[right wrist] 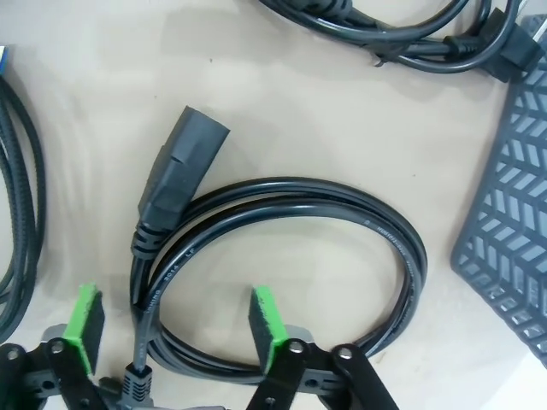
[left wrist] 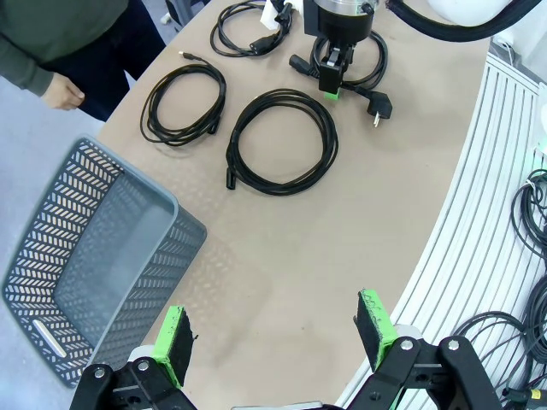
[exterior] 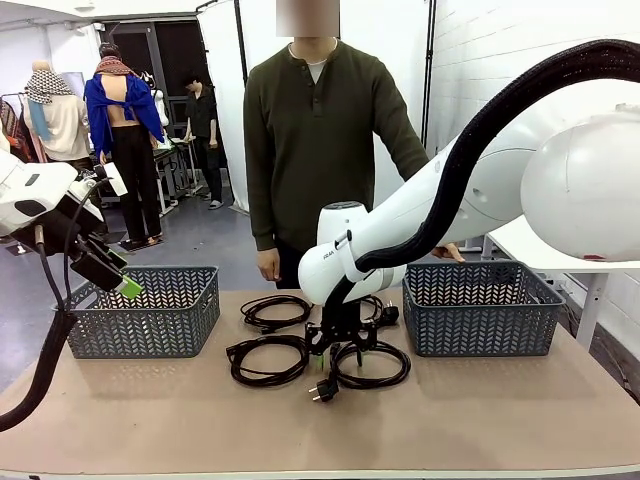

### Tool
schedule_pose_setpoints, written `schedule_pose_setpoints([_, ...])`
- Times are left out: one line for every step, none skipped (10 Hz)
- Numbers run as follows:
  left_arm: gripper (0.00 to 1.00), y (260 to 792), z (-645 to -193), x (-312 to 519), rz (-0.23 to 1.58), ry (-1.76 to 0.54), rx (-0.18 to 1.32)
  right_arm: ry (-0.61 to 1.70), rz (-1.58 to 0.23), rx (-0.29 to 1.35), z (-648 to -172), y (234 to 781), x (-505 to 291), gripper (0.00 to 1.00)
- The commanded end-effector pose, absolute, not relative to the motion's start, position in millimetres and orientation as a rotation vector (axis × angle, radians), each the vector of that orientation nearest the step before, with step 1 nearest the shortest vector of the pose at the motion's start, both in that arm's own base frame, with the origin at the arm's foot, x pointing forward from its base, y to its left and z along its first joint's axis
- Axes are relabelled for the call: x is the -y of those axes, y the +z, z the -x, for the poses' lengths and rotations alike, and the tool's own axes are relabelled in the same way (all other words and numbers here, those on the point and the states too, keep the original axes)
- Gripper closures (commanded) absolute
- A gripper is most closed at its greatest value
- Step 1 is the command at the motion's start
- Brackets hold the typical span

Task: Organize the cables according to human instructions.
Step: Pick up a bundle of cables and place it in the basket indicated by the human.

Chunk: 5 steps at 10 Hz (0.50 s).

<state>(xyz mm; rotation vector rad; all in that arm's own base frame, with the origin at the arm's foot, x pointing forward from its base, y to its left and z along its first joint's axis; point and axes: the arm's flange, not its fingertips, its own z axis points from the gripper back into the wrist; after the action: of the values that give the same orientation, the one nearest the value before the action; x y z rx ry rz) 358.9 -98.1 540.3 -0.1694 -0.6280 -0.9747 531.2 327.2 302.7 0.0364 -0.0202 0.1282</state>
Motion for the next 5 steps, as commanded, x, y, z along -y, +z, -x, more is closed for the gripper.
schedule_pose_setpoints([0.00, 537.1, -360.3, 96.5, 0.182, -0.977, 0.650, 0.123, -0.025, 0.044, -529.6, 294.0, -321.0, 0.44])
schedule_pose_setpoints([0.00, 537.1, -360.3, 96.5, 0.182, -0.977, 0.650, 0.119, -0.026, 0.043, -530.1, 292.1, -320.5, 0.58])
schedule_pose_setpoints([0.00, 537.1, -360.3, 96.5, 0.182, -0.977, 0.650, 0.118, -0.029, 0.041, -530.5, 291.0, -320.9, 0.73])
schedule_pose_setpoints([0.00, 537.1, -360.3, 96.5, 0.182, -0.977, 0.650, 0.120, -0.033, 0.036, -530.9, 289.6, -321.1, 0.89])
schedule_pose_setpoints([0.00, 537.1, -360.3, 96.5, 0.182, -0.977, 0.650, 0.120, -0.033, 0.033, -531.4, 289.0, -321.9, 1.00])
